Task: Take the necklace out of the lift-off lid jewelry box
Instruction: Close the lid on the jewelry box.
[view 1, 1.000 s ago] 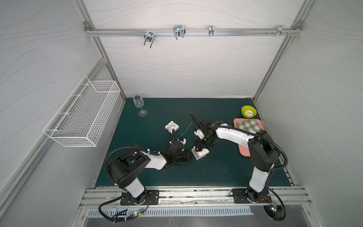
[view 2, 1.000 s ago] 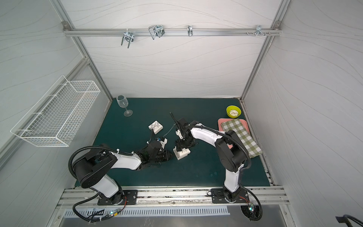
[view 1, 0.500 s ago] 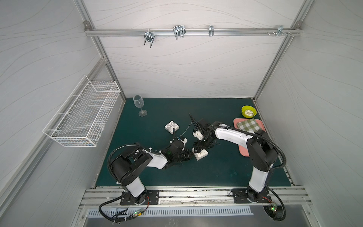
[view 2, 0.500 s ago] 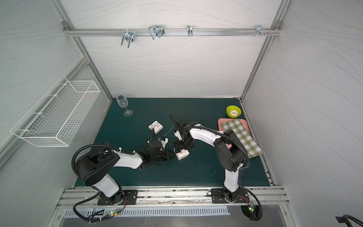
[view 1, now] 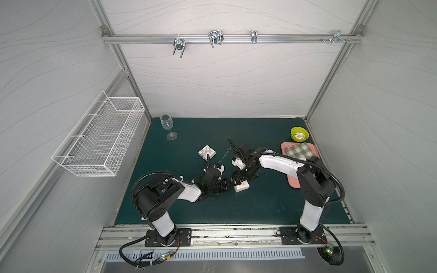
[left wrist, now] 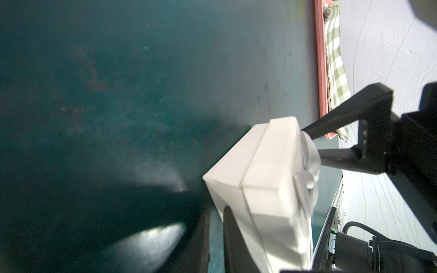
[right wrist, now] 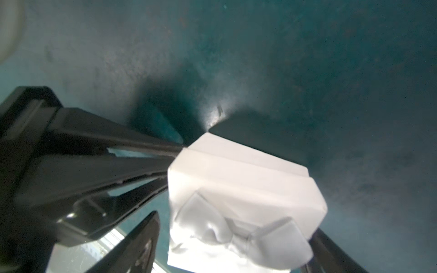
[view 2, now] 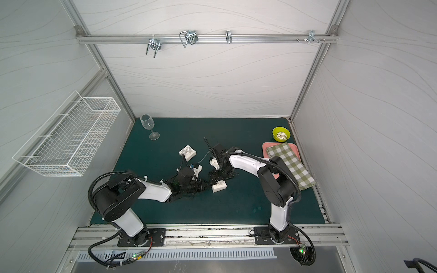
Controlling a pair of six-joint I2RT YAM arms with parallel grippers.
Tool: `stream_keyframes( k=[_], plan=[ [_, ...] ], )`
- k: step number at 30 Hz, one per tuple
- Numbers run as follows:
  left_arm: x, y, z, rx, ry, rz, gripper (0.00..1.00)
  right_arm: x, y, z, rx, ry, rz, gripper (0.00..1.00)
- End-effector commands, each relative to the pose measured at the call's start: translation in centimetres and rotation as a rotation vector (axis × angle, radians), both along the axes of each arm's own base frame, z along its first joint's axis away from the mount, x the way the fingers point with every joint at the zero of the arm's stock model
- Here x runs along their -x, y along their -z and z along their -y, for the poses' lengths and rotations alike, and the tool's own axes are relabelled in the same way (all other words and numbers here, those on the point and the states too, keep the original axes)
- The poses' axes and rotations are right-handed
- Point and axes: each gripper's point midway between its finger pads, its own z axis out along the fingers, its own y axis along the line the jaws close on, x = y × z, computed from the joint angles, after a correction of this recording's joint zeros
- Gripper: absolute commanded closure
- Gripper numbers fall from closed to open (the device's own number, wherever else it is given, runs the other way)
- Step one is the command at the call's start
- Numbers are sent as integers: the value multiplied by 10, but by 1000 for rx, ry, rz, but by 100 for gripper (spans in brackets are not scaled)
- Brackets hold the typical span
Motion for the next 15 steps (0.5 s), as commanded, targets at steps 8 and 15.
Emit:
stream_keyframes(
  k=[8,15],
  plan=[
    [-8,0,3,22,-13,10,86,-1,-32,-7,-204,37,-56,7],
    [-8,-1,2,20,-12,11,86,-11,-30,7,-232,98,-90,7]
  ],
)
